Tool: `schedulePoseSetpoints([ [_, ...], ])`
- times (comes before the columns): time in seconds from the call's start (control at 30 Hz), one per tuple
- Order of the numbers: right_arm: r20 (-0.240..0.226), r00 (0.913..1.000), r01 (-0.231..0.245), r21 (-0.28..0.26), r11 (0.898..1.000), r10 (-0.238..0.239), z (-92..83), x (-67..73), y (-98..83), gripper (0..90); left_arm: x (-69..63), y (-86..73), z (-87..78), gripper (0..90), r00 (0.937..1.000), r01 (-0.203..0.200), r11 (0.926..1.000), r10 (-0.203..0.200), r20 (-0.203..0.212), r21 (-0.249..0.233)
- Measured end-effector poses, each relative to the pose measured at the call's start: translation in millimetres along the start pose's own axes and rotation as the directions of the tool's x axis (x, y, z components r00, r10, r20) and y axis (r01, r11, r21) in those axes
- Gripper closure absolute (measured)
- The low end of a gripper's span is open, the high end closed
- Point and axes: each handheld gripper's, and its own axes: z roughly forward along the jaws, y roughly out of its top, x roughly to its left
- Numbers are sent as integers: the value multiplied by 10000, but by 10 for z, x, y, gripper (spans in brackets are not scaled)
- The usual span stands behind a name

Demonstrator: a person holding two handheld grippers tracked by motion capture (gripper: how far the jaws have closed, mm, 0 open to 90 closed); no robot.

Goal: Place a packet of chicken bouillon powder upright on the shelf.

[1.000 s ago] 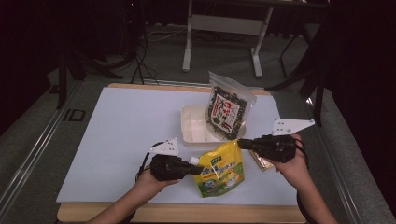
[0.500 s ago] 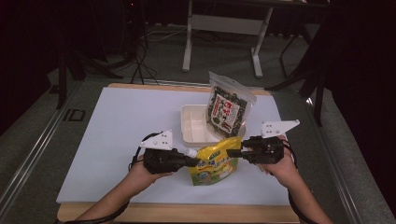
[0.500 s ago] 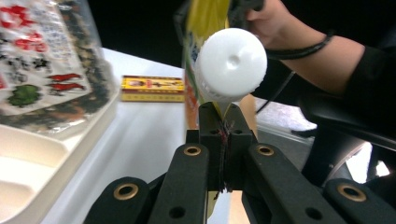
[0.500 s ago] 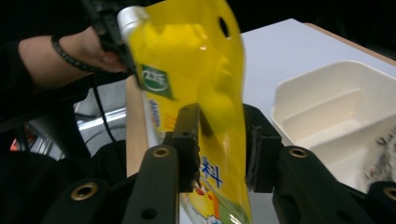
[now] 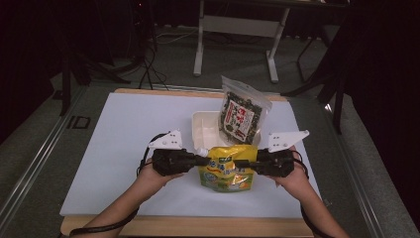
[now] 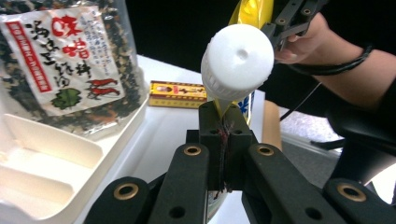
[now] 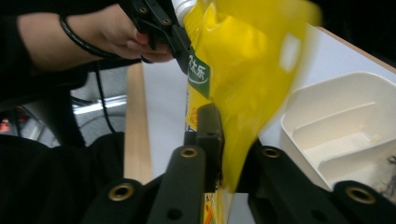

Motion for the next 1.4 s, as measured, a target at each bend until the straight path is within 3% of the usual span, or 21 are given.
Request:
schedulePoseSetpoints([
  [0.07,291,9993,-239,71,9997,237,18,13,12,899,16,-4,-2,892,10000,4,10000,-5,-31,-43],
  [0.33,1080,9937,-283,-99,9995,292,32,111,63,900,68,-4,-45,844,9998,-184,9994,184,21,-304],
  [0.47,1364,9897,-407,-159,9990,425,28,130,110,900,98,-22,-97,678,9996,19,9976,-38,-285,-688],
  [0.53,1663,9847,-499,-218,9985,528,24,143,149,900,111,-46,-133,578,9978,44,9956,-106,-658,-933],
  [0.67,2350,9690,-672,-485,9966,767,3,160,238,900,136,-105,-223,365,9894,69,9889,-282,-1421,-1483],
  [0.7,2489,9649,-720,-541,9959,832,-3,159,253,900,136,-105,-223,337,9894,69,9889,-282,-1421,-1483],
  [0.73,2489,9649,-720,-541,9959,832,-3,159,253,900,146,-130,-270,337,9848,166,9832,-475,-1672,-1816],
  [0.8,2965,9475,-970,-906,9912,1198,-31,140,302,900,168,-162,-315,195,9828,260,9767,-639,-1731,-2131],
  [0.9,3592,9225,-1016,-1267,9867,1411,-52,129,348,900,171,-210,-352,126,9727,205,9737,-719,-2208,-2269],
  [0.93,3792,9130,-1034,-1420,9845,1505,-57,128,367,900,168,-225,-356,104,9685,217,9758,-744,-2375,-2175],
  [1.0,4286,8894,-961,-1640,9818,1587,-63,127,411,900,161,-264,-363,51,9668,254,9787,-760,-2439,-2039],
  [1.03,4380,8822,-1019,-1807,9782,1728,-68,118,430,900,156,-285,-363,28,9644,308,9803,-805,-2519,-1953],
  [1.1,4673,8631,-1051,-2050,9731,1916,-69,98,465,900,140,-336,-366,14,9622,379,9808,-875,-2580,-1911],
  [1.17,4926,8438,-1125,-2258,9677,2130,-57,80,494,900,105,-396,-366,8,9513,321,9810,-887,-2952,-1913],
  [1.27,5354,8104,-1171,-2500,9611,2380,-12,47,531,900,56,-497,-362,1,9430,279,9823,-874,-3211,-1853],
  [1.4,5583,7801,-1425,-2810,9491,2824,77,-38,558,900,12,-621,-360,0,9349,293,9853,-865,-3442,-1682],
])
